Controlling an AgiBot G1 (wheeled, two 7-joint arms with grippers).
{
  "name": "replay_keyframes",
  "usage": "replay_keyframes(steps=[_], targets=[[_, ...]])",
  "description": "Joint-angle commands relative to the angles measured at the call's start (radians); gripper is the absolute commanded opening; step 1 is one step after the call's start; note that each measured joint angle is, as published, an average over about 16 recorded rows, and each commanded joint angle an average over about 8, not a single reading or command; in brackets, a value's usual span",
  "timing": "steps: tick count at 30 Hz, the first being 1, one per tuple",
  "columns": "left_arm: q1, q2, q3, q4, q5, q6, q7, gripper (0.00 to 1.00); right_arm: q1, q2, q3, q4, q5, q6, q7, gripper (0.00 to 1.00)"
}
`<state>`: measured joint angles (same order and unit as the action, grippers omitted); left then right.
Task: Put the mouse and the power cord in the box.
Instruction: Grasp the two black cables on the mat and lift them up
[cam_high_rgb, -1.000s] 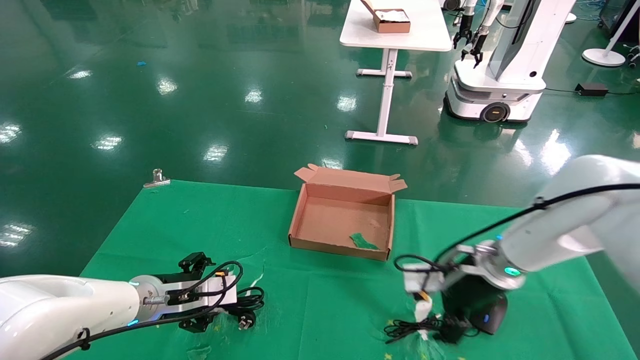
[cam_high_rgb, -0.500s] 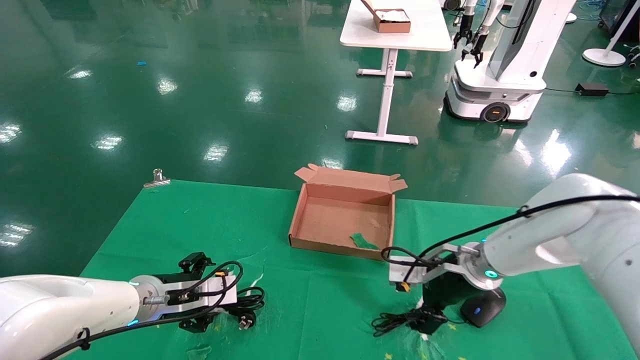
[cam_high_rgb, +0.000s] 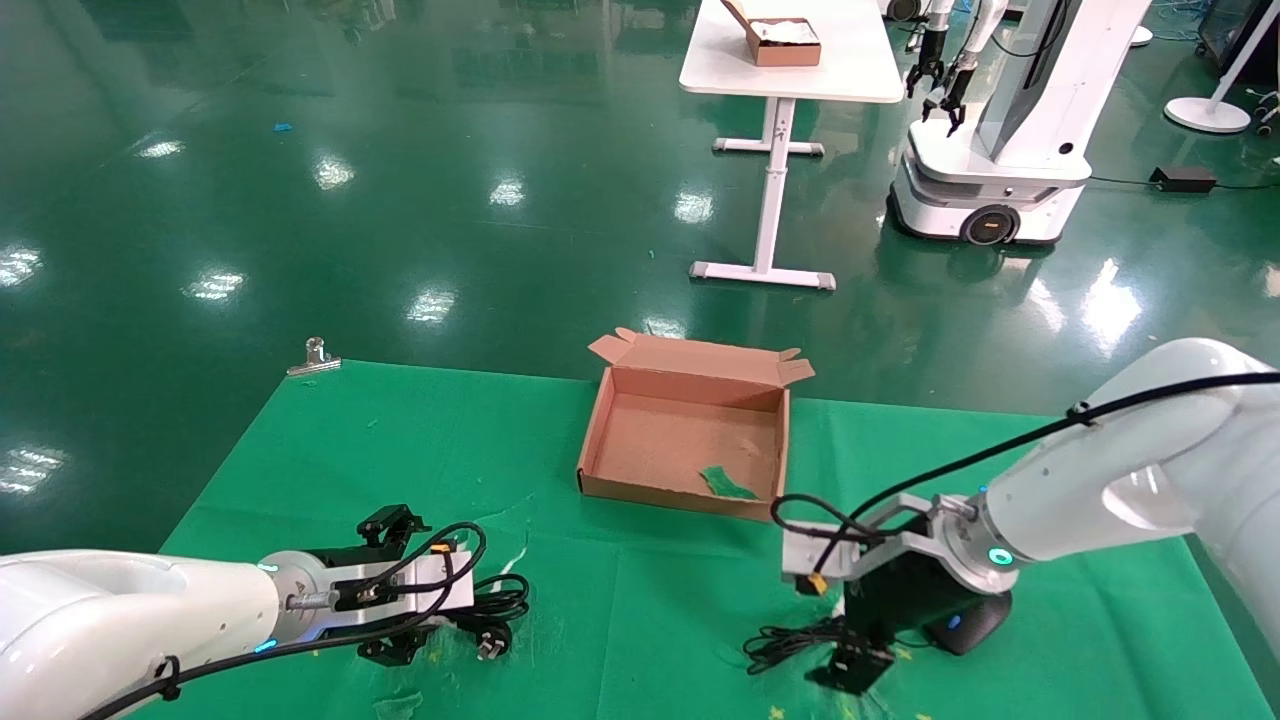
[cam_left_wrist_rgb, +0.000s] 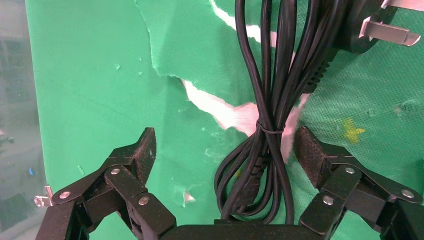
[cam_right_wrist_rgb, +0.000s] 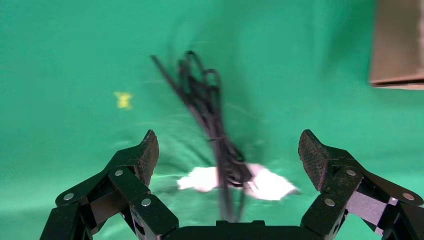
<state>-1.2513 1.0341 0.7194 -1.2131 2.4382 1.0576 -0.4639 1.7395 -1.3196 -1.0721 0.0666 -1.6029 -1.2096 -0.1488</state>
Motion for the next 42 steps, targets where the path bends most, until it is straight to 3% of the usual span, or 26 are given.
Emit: replay_keyframes(steps=[1,10,12,13,18,20,21,42], targets=[[0.0,0.0,0.0,0.0,0.0,0.0,0.0,1.0,0.0,-0.001,0.004,-0.007,0.005,0.018,-0.003,1.0],[0.0,0.0,0.0,0.0,0.0,0.0,0.0,1.0,-0.018,-0.003,0.01,-0.025,0.014,0.04,-0.003,1.0],[0.0,0.0,0.0,0.0,0.0,0.0,0.0,0.86,-0.018,-0.003,0.011,-0.028,0.016,0.041,-0.001,1.0],[0.0,0.0,0.0,0.0,0.0,0.0,0.0,0.74,-0.019,-0.003,0.011,-0.03,0.016,0.042,0.0,0.92],[0.0,0.0,0.0,0.0,0.0,0.0,0.0,0.11,-0.019,-0.006,0.011,-0.035,0.016,0.045,0.002,0.29],[0.0,0.0,0.0,0.0,-0.001,0.0,0.0,0.0,-0.019,-0.007,0.011,-0.035,0.016,0.045,0.002,0.04],[0.0,0.0,0.0,0.0,-0.001,0.0,0.0,0.0,-0.019,-0.006,0.011,-0.035,0.016,0.046,0.002,0.0],[0.0,0.0,0.0,0.0,-0.002,0.0,0.0,0.0,-0.019,-0.004,0.011,-0.031,0.016,0.044,0.001,0.0]])
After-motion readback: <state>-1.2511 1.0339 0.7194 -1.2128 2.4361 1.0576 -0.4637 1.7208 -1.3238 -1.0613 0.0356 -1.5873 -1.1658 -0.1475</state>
